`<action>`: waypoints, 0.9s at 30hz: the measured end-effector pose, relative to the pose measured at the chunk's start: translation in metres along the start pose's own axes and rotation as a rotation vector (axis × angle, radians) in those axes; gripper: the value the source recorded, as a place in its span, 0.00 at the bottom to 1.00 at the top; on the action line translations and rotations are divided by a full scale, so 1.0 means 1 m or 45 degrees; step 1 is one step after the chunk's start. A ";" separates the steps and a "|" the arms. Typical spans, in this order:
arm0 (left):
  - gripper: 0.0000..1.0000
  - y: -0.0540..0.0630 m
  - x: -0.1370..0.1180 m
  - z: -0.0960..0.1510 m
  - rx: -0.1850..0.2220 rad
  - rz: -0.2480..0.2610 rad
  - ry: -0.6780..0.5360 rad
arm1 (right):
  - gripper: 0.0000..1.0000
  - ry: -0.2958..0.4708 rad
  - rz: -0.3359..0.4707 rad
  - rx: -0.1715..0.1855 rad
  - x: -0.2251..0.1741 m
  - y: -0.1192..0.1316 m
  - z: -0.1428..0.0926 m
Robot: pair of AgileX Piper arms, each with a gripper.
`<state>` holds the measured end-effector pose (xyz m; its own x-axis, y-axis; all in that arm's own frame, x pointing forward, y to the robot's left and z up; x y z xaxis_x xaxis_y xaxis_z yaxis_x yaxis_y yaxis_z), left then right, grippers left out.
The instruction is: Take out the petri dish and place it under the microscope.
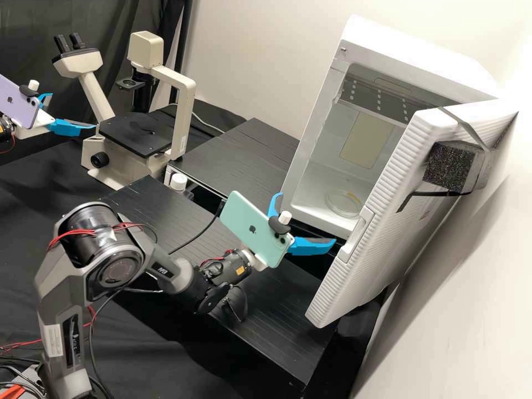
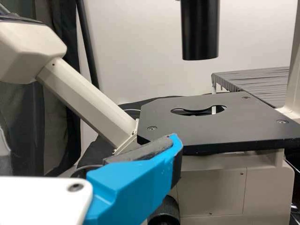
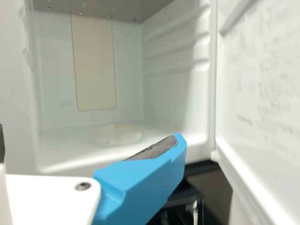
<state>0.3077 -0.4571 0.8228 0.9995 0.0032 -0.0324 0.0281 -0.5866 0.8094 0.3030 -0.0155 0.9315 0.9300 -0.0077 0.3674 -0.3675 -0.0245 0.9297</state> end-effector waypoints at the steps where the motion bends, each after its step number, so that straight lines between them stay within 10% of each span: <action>1: 1.00 0.000 0.000 0.000 0.000 0.000 0.000 | 1.00 0.005 0.004 -0.001 0.005 0.000 0.000; 27: 1.00 0.000 0.000 0.000 0.000 0.000 0.000 | 1.00 -0.043 -0.100 -0.074 0.111 -0.005 0.022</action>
<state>0.3077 -0.4571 0.8228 0.9995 0.0032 -0.0324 0.0281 -0.5866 0.8094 0.4086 -0.0384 0.9670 0.9550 -0.0421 0.2934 -0.2923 0.0318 0.9558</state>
